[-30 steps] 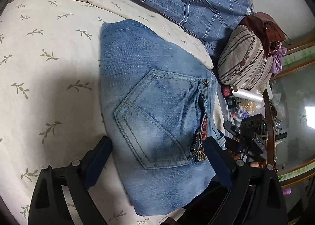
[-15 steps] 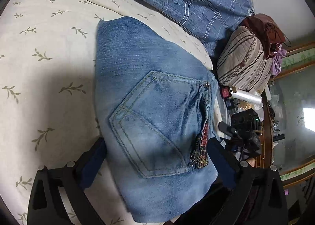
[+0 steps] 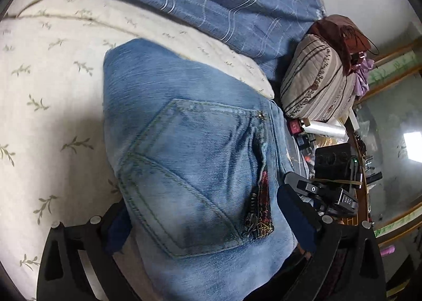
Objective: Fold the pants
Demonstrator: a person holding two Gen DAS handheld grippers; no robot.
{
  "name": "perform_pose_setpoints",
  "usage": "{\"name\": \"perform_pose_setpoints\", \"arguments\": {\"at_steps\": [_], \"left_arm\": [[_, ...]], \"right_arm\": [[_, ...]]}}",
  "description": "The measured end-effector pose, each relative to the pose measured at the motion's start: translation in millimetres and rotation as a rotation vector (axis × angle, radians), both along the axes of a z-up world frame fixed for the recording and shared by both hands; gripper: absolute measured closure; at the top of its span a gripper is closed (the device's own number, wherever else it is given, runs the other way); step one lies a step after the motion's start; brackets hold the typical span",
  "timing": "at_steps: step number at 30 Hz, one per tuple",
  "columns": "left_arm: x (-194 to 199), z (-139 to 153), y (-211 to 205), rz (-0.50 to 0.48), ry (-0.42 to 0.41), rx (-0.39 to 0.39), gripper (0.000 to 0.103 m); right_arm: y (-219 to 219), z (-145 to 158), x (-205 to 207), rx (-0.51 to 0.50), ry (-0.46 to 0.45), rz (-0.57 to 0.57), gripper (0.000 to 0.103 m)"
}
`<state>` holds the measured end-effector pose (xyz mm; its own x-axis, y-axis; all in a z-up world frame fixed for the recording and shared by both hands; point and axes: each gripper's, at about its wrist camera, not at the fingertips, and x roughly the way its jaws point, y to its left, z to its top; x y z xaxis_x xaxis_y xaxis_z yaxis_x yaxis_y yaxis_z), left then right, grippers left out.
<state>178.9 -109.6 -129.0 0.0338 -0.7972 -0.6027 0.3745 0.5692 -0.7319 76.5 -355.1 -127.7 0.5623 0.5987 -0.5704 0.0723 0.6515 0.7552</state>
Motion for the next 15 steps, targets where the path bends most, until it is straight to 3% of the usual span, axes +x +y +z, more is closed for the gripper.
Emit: {"name": "perform_pose_setpoints", "arguments": {"at_steps": [8,15], "left_arm": [[3.8,26.6,20.3,0.042,-0.058,-0.065,0.005],[8.6,53.2,50.4,0.118,-0.149,-0.096,0.005]], "right_arm": [[9.4,18.7,-1.7,-0.022,-0.07,-0.025,0.046],[29.3,40.4,6.8,-0.022,-0.185,-0.032,0.046]]}}
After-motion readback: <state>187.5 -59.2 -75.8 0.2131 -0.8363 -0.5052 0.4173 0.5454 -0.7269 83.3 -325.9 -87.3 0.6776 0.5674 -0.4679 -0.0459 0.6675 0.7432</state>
